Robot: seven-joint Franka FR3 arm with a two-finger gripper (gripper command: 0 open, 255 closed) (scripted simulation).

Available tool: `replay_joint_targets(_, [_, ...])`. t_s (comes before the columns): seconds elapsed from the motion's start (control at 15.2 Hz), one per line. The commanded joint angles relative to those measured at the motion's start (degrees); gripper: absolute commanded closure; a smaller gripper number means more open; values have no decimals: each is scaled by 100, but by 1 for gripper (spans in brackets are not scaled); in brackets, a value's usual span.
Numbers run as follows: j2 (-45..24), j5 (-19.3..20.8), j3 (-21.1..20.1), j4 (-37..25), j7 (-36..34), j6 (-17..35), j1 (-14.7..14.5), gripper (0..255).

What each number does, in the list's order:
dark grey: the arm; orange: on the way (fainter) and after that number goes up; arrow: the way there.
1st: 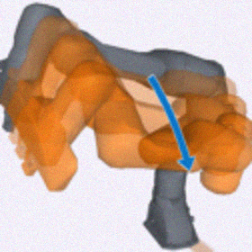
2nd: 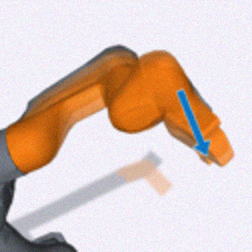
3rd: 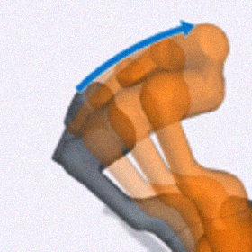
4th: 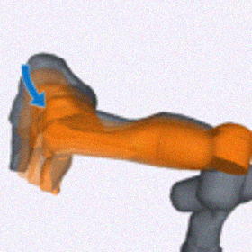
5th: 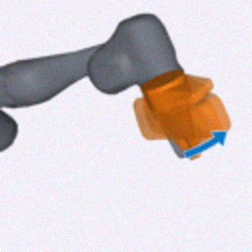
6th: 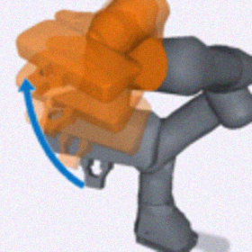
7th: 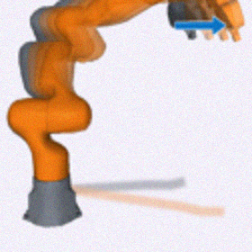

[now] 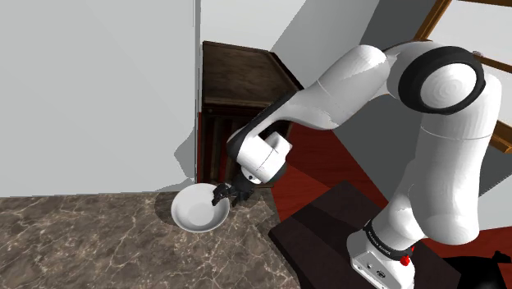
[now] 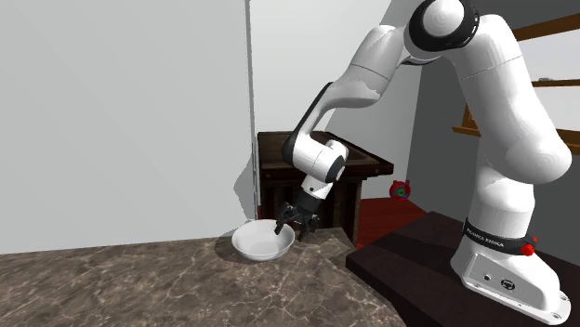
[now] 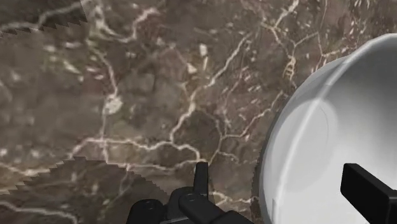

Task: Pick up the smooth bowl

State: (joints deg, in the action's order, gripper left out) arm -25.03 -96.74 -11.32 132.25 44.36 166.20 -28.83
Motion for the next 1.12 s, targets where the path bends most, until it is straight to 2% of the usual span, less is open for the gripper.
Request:
replay_joint_targets(0.0, [-97,-94,12,-68,124,0,3,0])
replay_joint_targets(0.07, [-87,-62,18,-63,99,-8,10,255])
replay_joint_targets(0.66, [-97,-93,13,-68,122,0,3,255])
replay_joint_targets(1.06, [432,653,1,245,-738,-46,-4,255])
